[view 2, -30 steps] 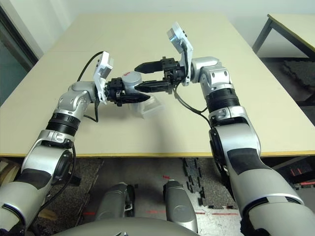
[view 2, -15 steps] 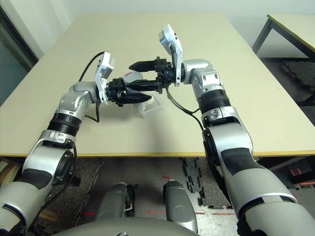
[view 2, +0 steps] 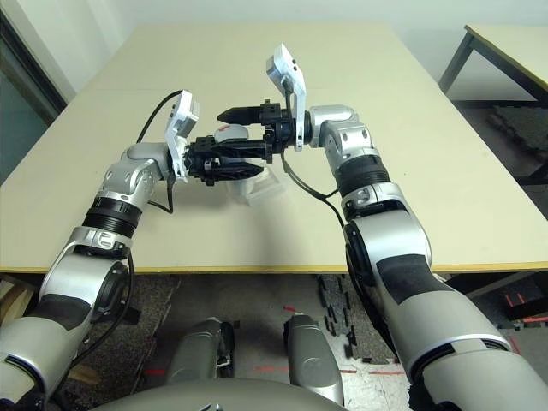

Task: Pour the medicine from the bottle into the box.

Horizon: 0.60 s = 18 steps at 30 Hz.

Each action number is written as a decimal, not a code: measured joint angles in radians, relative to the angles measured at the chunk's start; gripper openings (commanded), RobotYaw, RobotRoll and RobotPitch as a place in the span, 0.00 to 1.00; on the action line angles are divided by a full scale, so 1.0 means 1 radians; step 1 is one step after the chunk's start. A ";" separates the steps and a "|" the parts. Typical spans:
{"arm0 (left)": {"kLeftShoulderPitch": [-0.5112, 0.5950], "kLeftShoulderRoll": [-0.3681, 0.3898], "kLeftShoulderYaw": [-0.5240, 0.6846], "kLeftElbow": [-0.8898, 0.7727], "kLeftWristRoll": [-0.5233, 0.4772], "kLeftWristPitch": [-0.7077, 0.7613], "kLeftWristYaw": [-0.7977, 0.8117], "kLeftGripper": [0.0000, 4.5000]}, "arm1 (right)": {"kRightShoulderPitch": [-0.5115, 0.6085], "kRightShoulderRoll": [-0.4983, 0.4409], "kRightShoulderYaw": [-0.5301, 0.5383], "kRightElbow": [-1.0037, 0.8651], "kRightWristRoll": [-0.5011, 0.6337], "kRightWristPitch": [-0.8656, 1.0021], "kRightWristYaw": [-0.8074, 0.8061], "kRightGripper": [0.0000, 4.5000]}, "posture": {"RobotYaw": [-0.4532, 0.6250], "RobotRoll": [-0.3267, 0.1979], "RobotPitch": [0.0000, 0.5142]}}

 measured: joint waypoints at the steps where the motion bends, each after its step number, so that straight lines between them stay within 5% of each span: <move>1: 0.000 0.000 0.000 0.000 0.000 0.001 0.003 0.59 | -0.002 -0.001 0.000 0.005 -0.001 -0.003 -0.001 1.00 | 0.23 0.62 0.09; 18: 0.000 0.000 0.008 0.003 0.009 0.029 0.050 0.59 | -0.026 -0.054 0.000 0.088 -0.001 -0.048 0.015 1.00 | 0.23 0.62 0.06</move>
